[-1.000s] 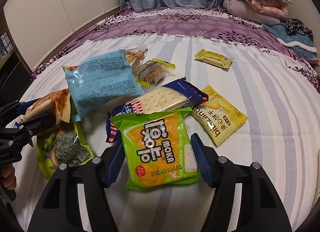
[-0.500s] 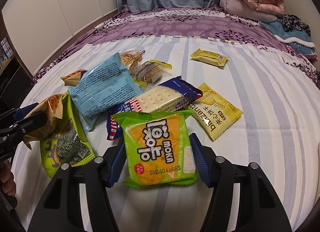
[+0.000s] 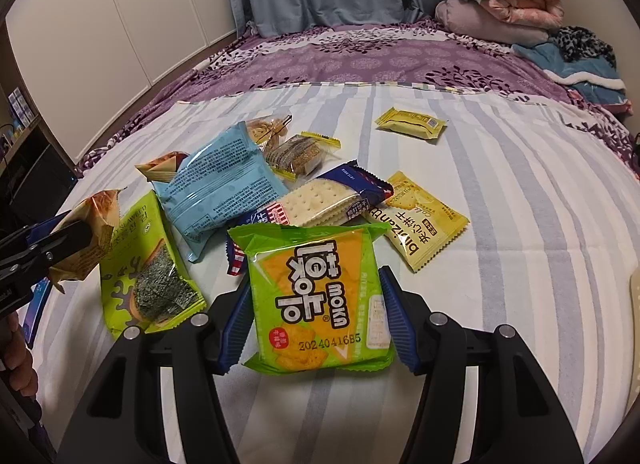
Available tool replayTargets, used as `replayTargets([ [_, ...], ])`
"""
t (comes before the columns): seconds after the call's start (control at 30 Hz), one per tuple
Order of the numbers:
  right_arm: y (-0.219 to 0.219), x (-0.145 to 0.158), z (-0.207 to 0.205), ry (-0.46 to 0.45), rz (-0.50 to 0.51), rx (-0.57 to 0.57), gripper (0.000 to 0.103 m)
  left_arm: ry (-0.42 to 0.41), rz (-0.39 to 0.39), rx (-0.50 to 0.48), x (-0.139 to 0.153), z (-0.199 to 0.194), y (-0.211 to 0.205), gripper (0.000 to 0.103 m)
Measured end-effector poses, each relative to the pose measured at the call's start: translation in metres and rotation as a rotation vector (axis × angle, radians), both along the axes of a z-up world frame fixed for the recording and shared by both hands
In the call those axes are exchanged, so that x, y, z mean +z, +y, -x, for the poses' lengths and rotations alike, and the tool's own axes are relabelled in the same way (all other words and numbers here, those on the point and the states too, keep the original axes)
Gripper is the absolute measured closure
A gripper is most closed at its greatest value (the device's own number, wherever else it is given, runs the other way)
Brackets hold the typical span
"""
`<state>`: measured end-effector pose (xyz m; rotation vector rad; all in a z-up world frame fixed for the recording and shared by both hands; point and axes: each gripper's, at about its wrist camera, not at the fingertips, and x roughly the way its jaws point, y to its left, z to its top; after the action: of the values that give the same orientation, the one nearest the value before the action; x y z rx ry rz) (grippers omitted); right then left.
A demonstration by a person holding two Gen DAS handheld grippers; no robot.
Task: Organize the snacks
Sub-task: 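Lift both held packets and carry them toward the cream basket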
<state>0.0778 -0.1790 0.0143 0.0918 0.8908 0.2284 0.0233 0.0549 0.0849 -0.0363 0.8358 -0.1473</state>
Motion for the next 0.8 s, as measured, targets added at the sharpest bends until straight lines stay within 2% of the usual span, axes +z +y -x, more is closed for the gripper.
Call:
replayTargets([
  [0.2,-0.008,0.01,0.009,-0.023,-0.019,-0.009,0.044,-0.027,-0.007,0.007,0.011,0.005,-0.006,0.042],
  [0.33,-0.011,0.011,0.012,-0.025,-0.023,-0.011,0.044,-0.008,-0.006,-0.001,0.006,0.005,-0.004,0.04],
  [0.4,-0.012,0.01,0.012,-0.019,-0.024,-0.012,0.044,0.005,-0.011,-0.008,0.0,0.004,-0.001,0.032],
  [0.43,-0.012,0.008,0.013,-0.015,-0.024,-0.012,0.044,0.009,-0.011,-0.013,-0.004,0.004,0.001,0.021],
  [0.47,-0.011,0.007,0.012,-0.011,-0.024,-0.011,0.044,0.013,-0.007,-0.019,-0.008,0.004,0.003,0.019],
  [0.73,-0.005,0.003,0.012,0.008,-0.019,-0.003,0.044,0.1,0.103,-0.041,-0.042,-0.013,0.012,0.019],
  [0.8,-0.005,0.002,0.012,0.012,-0.021,-0.005,0.044,0.101,0.089,-0.043,-0.044,-0.013,0.008,0.019],
])
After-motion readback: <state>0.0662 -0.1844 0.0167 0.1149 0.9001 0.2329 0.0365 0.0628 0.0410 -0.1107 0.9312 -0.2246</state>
